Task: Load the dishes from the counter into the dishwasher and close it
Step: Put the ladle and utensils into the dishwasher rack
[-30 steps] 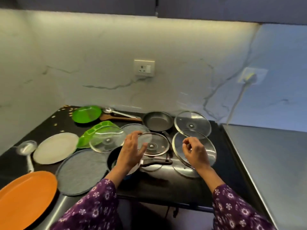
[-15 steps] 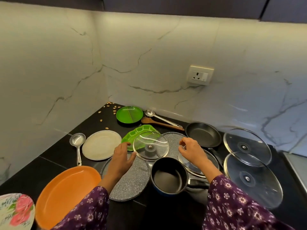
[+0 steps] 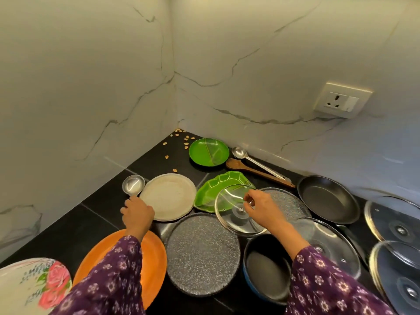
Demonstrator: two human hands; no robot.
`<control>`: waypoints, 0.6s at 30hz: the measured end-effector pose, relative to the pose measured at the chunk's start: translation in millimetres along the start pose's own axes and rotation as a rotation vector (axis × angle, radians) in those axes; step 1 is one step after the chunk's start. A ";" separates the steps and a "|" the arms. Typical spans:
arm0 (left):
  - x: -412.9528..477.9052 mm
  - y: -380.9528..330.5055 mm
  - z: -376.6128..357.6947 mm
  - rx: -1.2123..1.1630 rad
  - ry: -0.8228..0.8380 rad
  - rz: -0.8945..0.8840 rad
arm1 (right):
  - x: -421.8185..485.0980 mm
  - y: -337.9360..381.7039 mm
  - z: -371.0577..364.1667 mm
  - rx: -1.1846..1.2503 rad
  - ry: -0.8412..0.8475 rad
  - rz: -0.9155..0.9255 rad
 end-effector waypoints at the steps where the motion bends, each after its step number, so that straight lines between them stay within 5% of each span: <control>1: 6.9 9.1 1.6 -0.005 0.000 0.040 | 3.3 8.1 -5.8 0.020 0.003 0.022; 18: 36.2 27.7 13.1 -0.131 -0.058 -0.018 | 11.6 61.8 -44.9 0.097 0.050 0.103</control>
Point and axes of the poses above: each hand's wrist, its own x-axis towards the middle knuckle, its own z-axis out of the back of the hand, y = z × x, the point moved 7 cm from there along x, towards the middle knuckle, and after that the axes turned 5 degrees about -x, right-handed, at the moved point
